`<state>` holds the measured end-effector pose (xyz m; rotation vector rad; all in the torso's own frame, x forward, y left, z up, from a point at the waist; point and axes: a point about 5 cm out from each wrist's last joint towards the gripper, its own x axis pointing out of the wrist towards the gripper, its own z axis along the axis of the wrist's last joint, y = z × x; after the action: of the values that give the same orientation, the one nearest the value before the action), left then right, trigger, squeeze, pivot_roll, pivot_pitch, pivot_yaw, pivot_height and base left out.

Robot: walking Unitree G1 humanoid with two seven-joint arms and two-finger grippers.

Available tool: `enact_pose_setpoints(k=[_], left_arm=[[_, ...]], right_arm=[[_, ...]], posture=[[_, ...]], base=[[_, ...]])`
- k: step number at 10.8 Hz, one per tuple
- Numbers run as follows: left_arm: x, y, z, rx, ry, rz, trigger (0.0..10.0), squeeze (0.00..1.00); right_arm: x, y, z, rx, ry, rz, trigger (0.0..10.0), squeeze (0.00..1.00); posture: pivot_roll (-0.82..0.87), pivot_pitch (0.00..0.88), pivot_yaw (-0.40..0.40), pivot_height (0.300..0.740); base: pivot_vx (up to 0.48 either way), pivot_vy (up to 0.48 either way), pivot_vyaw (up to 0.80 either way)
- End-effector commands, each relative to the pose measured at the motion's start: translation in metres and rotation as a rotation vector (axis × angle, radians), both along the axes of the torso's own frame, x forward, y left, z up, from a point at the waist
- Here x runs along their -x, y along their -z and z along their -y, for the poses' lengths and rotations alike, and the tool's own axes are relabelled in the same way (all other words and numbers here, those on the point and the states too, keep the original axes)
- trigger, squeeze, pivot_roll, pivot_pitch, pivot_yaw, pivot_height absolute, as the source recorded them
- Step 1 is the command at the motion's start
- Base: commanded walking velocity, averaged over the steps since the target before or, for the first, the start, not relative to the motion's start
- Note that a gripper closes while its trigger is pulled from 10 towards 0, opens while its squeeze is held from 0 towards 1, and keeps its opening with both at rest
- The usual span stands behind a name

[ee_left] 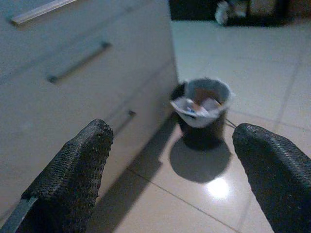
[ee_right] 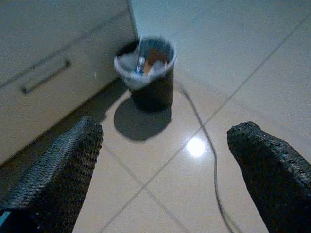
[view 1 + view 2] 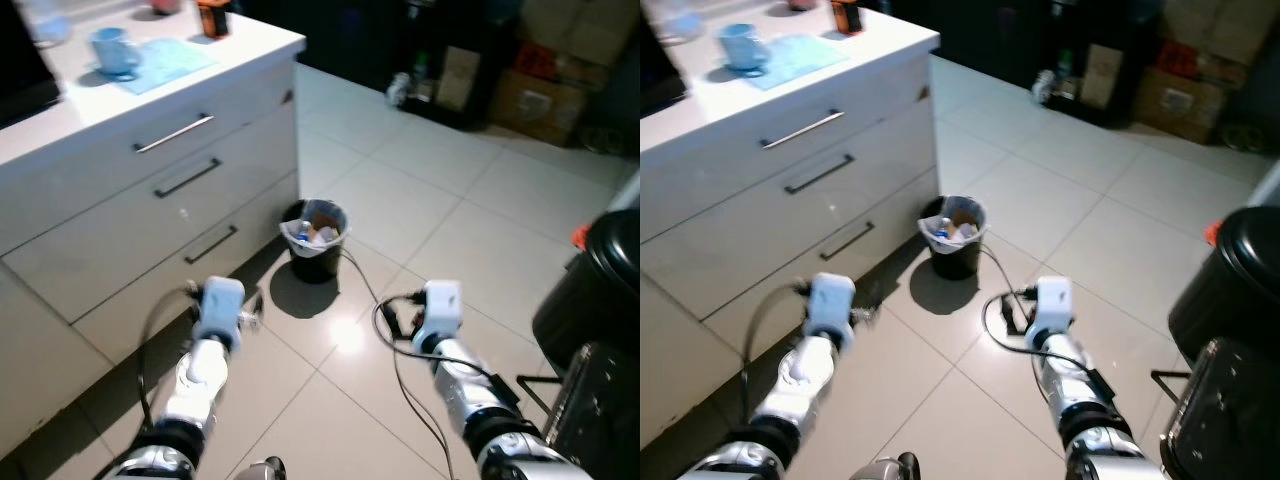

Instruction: Kitchen organization

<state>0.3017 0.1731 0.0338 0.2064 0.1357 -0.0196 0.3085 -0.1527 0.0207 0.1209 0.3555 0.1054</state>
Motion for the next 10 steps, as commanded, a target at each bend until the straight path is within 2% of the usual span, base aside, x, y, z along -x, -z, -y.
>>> enact_pose_setpoints(k=[1, 4, 5, 7, 10], left_arm=[[0.004, 0.001, -0.005, 0.007, -0.02, 0.005, 10.0, 0.0], [0.006, -0.031, -0.008, 0.018, -0.033, 0.185, 10.0, 0.0], [0.003, -0.049, -0.003, 0.017, -0.02, 0.248, 10.0, 0.0], [-0.001, -0.072, 0.002, 0.001, 0.018, 0.32, 10.0, 0.0], [0.0, -0.073, 0.004, 0.003, 0.017, 0.281, 10.0, 0.0]], right_arm=[[-0.001, -0.006, 0.005, 0.006, 0.006, 0.042, 10.0, 0.0], [-0.002, -0.042, 0.0, 0.025, -0.002, 0.247, 10.0, 0.0], [-0.005, -0.059, -0.005, 0.023, 0.011, 0.315, 10.0, 0.0], [-0.009, -0.075, -0.013, 0.048, -0.017, 0.376, 10.0, 0.0], [-0.006, -0.074, -0.012, 0.038, 0.005, 0.348, 10.0, 0.0]], posture=[[-0.04, 0.082, 0.032, 0.74], [-0.03, 0.084, 0.035, 0.74], [-0.03, 0.084, 0.037, 0.74], [-0.02, 0.08, 0.042, 0.74], [-0.01, 0.078, 0.052, 0.74]], base=[[0.0, 0.0, 0.0], [0.0, 0.0, 0.0], [0.0, 0.0, 0.0], [0.0, 0.0, 0.0], [0.0, 0.0, 0.0]])
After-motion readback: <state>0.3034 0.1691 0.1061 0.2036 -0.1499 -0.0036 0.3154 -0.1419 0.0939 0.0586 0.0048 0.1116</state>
